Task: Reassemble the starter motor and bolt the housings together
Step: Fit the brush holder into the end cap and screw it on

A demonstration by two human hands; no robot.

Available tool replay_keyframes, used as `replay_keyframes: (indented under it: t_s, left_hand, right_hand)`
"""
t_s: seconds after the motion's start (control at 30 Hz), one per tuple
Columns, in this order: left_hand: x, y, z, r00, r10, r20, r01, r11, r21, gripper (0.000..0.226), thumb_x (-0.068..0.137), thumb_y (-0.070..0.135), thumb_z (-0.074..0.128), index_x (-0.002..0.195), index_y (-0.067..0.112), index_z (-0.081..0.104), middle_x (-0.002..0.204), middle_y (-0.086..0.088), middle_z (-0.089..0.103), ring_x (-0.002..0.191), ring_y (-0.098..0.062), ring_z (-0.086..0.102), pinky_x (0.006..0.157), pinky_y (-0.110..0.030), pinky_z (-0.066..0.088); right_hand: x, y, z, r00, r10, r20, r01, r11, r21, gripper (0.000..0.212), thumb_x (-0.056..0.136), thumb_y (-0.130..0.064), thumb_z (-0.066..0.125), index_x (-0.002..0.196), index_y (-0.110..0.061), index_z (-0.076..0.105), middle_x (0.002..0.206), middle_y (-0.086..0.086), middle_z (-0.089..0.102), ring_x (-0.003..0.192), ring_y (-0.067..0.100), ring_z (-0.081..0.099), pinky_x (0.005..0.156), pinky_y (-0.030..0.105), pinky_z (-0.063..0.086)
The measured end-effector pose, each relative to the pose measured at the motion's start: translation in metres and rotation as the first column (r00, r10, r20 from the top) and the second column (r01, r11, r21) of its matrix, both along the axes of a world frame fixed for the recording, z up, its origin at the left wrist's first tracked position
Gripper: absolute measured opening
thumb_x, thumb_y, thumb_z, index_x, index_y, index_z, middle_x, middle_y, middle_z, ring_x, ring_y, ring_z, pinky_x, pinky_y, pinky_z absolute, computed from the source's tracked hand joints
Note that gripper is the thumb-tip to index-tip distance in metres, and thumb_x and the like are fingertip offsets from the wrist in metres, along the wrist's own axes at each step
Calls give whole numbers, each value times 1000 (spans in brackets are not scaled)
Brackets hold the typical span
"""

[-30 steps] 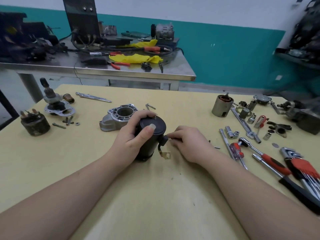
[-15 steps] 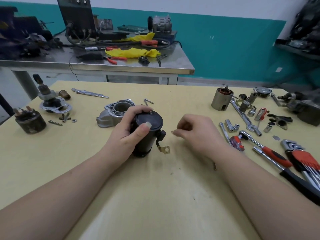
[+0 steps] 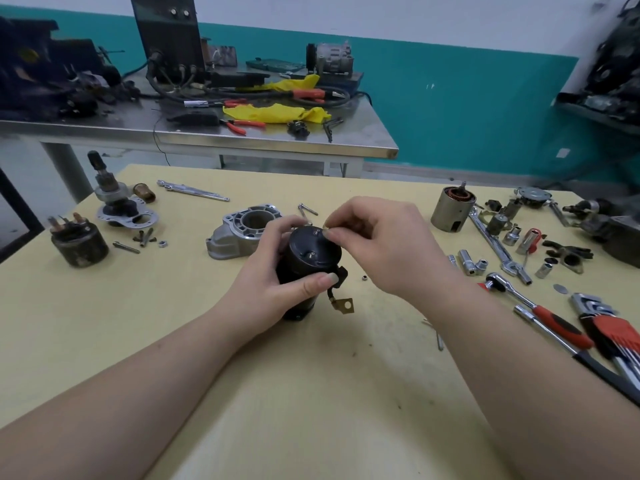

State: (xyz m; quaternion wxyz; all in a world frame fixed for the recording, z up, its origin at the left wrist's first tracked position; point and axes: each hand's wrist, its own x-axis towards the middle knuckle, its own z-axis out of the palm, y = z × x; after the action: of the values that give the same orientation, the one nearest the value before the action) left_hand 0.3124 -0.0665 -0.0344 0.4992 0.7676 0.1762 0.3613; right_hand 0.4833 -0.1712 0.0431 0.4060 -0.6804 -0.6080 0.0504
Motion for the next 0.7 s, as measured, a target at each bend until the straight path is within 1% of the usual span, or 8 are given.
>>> replay_keyframes:
  t_s: [0.07, 0.13, 0.17, 0.23, 0.4, 0.47, 0.6, 0.7]
  left_hand:
    - [-1, 1, 1, 1000, 16, -16, -16, 1000, 13, 65, 76, 57, 88, 129, 51, 51, 121, 21, 71, 117, -7, 70, 94, -13, 50]
    - [-2, 1, 2, 999, 26, -20, -26, 1000, 9, 63, 74, 59, 88, 126, 54, 52, 120, 22, 71, 115, -5, 69, 92, -12, 49]
    - [-2, 2, 1, 1000, 26, -15, -26, 1000, 1, 63, 74, 60, 88, 125, 54, 52, 119, 22, 72, 115, -5, 70, 91, -11, 50]
    - [-2, 3, 0, 1000, 23, -9, -23, 1000, -9, 63, 74, 60, 88, 125, 54, 52, 119, 21, 72, 115, -5, 70, 92, -12, 50]
    - [-2, 5, -2, 1000, 14, -9, -14, 1000, -3, 62, 74, 61, 88, 124, 56, 51, 119, 21, 71, 114, -5, 69, 92, -12, 49]
    - [-1, 6, -2, 1000, 13, -14, -13, 1000, -7, 63, 74, 62, 88, 124, 55, 51, 119, 20, 71, 116, -6, 69, 93, -13, 49]
    - [-1, 6, -2, 1000, 11, -24, -12, 1000, -6, 63, 74, 62, 87, 124, 52, 51, 118, 21, 71, 115, -6, 69, 94, -15, 50]
    - [-2, 5, -1, 1000, 8, -19, -8, 1000, -8, 62, 74, 60, 88, 124, 52, 51, 120, 21, 70, 115, -5, 69, 92, -12, 50]
  right_hand:
    - [0, 11, 10, 989, 27, 146, -17, 998, -68, 7, 97, -20, 76, 101, -21, 81, 89, -15, 69, 85, 4, 63, 75, 8, 45]
    - [0, 20, 16, 968, 60, 243, -28, 991, -132, 8, 98, -22, 74, 103, -22, 80, 94, -12, 69, 89, 8, 60, 79, 18, 47]
    - [1, 23, 18, 965, 69, 252, -30, 988, -154, 7, 97, -23, 74, 102, -23, 80, 94, -12, 68, 90, 8, 60, 80, 20, 47]
    - [4, 26, 20, 971, 93, 221, -53, 982, -179, 6, 96, -21, 76, 96, -27, 78, 89, -16, 67, 88, 5, 60, 76, 19, 45]
    - [8, 28, 18, 979, 128, 162, -102, 982, -159, 7, 94, -21, 79, 93, -27, 79, 88, -17, 69, 87, 3, 63, 74, 16, 47]
    - [8, 29, 18, 975, 138, 176, -111, 981, -158, 7, 94, -22, 79, 91, -27, 76, 85, -17, 68, 85, 2, 61, 71, 16, 46]
    - [8, 30, 20, 952, 173, 252, -124, 972, -198, 15, 97, -25, 76, 87, -31, 66, 84, -16, 64, 83, 5, 58, 69, 21, 43]
    - [10, 27, 16, 945, 181, 271, -139, 977, -164, 10, 97, -23, 75, 90, -28, 69, 88, -15, 64, 85, 5, 59, 70, 18, 43]
